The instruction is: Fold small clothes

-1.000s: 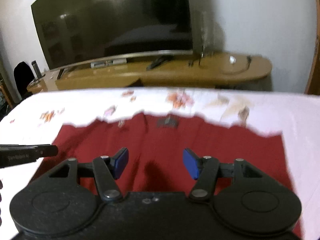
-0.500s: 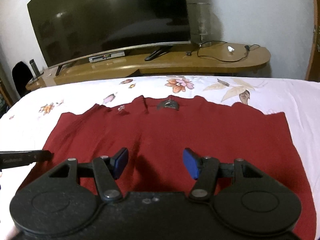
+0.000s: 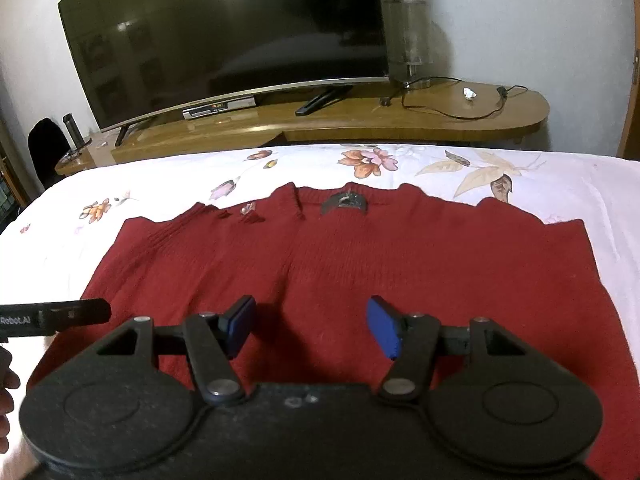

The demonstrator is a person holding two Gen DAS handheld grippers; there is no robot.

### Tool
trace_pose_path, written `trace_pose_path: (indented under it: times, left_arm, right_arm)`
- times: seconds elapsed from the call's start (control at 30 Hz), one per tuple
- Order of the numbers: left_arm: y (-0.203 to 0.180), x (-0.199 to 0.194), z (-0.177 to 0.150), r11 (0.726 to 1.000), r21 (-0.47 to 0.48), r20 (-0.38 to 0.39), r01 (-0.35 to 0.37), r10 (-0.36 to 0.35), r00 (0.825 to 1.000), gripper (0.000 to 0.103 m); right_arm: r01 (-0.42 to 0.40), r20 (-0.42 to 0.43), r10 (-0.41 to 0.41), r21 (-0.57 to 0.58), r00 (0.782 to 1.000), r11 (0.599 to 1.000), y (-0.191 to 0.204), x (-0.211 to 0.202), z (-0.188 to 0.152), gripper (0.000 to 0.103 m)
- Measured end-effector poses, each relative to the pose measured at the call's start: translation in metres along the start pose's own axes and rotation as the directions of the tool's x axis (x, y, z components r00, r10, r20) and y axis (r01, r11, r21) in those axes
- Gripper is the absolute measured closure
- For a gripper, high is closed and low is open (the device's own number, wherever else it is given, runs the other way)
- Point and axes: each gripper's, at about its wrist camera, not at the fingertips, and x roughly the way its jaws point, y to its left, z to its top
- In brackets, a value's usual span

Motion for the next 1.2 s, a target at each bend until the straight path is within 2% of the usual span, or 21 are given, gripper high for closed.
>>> trace_pose_path:
  times: [0.03,0.1,0.13,0.43,0.57,0.77,0.87,0.9,0.93,1.07,1.13,1.2]
  left_arm:
    - [0.002,0.000,0.001,1.000,-0.007,0.001,0.010,-0.010,1.000,0.006]
    - [0.007,0.004,0.002,0.999,-0.028,-0.017,0.040,-0.041,0.999,0.029]
    - [0.009,0.007,0.003,0.997,-0.041,-0.030,0.061,-0.062,0.998,0.032]
    - [0.010,0.016,0.000,0.995,-0.067,-0.021,0.079,-0.080,0.997,0.030]
    - [0.017,0.011,0.003,0.998,-0.064,0.006,0.016,-0.016,1.000,0.027]
    - [0.019,0.015,0.001,0.995,-0.049,-0.008,0.083,-0.084,0.996,0.025]
    - [0.017,0.014,-0.001,0.995,-0.044,0.000,0.090,-0.090,0.996,0.026]
    - [0.017,0.014,-0.001,0.993,-0.053,-0.001,0.103,-0.103,0.995,0.039]
    - [0.017,0.015,-0.001,0.992,-0.055,-0.007,0.110,-0.110,0.994,0.047]
    - [0.015,0.016,-0.001,0.991,-0.066,-0.009,0.117,-0.118,0.993,0.049]
    - [0.014,0.015,-0.002,0.990,-0.065,-0.010,0.123,-0.124,0.992,0.058]
    - [0.011,0.016,-0.002,0.991,-0.063,-0.013,0.122,-0.123,0.992,0.059]
  right_arm:
    - [-0.002,0.000,0.002,0.002,1.000,1.000,0.000,0.000,0.000,0.042]
    - [-0.007,0.001,0.007,0.007,1.000,1.000,-0.001,0.001,0.000,0.042]
    - [-0.009,0.002,0.009,0.009,1.000,1.000,-0.001,0.001,0.001,0.042]
    - [-0.018,0.000,0.018,0.007,1.000,1.000,0.000,0.005,0.002,0.042]
    - [-0.024,0.000,0.024,0.008,1.000,1.000,-0.001,0.004,0.001,0.042]
    - [-0.023,-0.001,0.023,0.006,1.000,1.000,-0.001,0.006,0.000,0.042]
    - [-0.026,-0.002,0.026,0.006,1.000,1.000,-0.002,0.007,0.000,0.042]
    - [-0.026,-0.002,0.026,0.007,1.000,1.000,-0.002,0.007,0.000,0.042]
    - [-0.026,-0.002,0.026,0.006,1.000,1.000,-0.001,0.007,0.000,0.042]
    - [-0.021,-0.003,0.021,-0.003,1.000,1.000,0.000,0.008,0.001,0.042]
    - [-0.021,-0.003,0.021,-0.006,1.000,1.000,0.001,0.008,0.001,0.042]
    - [-0.020,-0.003,0.020,-0.011,1.000,1.000,0.002,0.008,0.002,0.042]
